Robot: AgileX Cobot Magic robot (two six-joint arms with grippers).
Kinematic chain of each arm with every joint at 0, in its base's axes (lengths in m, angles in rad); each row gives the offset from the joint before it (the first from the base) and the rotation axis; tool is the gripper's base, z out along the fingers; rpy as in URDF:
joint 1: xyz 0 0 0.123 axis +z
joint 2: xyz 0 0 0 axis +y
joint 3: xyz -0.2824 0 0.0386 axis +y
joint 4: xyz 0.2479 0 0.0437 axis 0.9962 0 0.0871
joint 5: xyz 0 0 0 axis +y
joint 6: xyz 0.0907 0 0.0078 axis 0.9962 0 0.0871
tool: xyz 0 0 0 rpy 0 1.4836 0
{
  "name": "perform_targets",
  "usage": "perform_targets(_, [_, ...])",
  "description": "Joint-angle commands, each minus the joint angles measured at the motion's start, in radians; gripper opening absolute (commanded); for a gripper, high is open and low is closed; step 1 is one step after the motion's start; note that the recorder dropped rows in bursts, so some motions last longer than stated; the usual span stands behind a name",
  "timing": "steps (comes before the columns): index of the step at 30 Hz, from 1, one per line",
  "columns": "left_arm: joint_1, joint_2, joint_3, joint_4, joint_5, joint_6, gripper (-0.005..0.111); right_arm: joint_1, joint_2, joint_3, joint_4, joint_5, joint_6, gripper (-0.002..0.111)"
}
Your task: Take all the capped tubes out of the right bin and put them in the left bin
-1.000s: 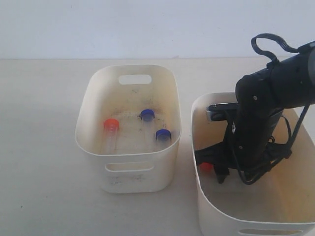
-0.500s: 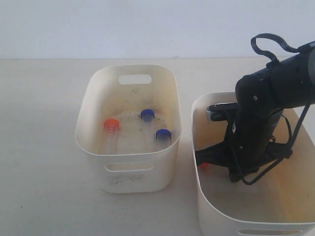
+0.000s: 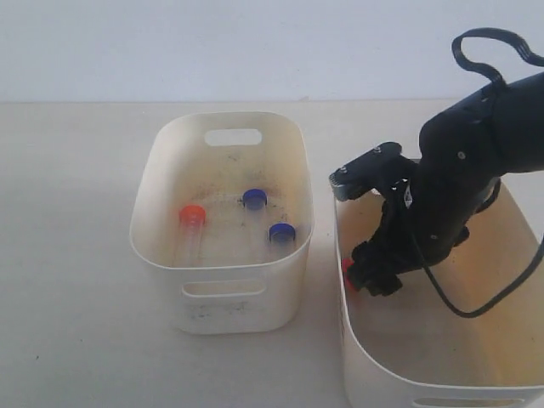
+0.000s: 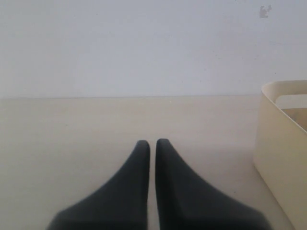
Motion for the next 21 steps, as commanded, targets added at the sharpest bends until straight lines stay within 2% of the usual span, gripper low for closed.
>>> perform_targets(1, [-0.007, 0.004, -0.002, -0.003, -0.007, -0.004, 0.004, 0.001, -0.008, -0.001, -0.027, -0.043, -0.253, 0.077])
perform_targets(7, [-0.007, 0.004, -0.002, -0.003, -0.007, -0.004, 0.004, 0.001, -0.008, -0.001, -0.041, -0.058, -0.496, 0.077])
perform_targets(15, [-0.007, 0.004, -0.002, -0.003, -0.007, -0.004, 0.004, 0.001, -0.008, -0.001, -0.041, -0.062, -0.655, 0.077])
perform_targets(21, [-0.007, 0.004, -0.002, -0.003, -0.007, -0.004, 0.004, 0.001, 0.001, -0.001, -0.034, -0.072, -0.688, 0.077])
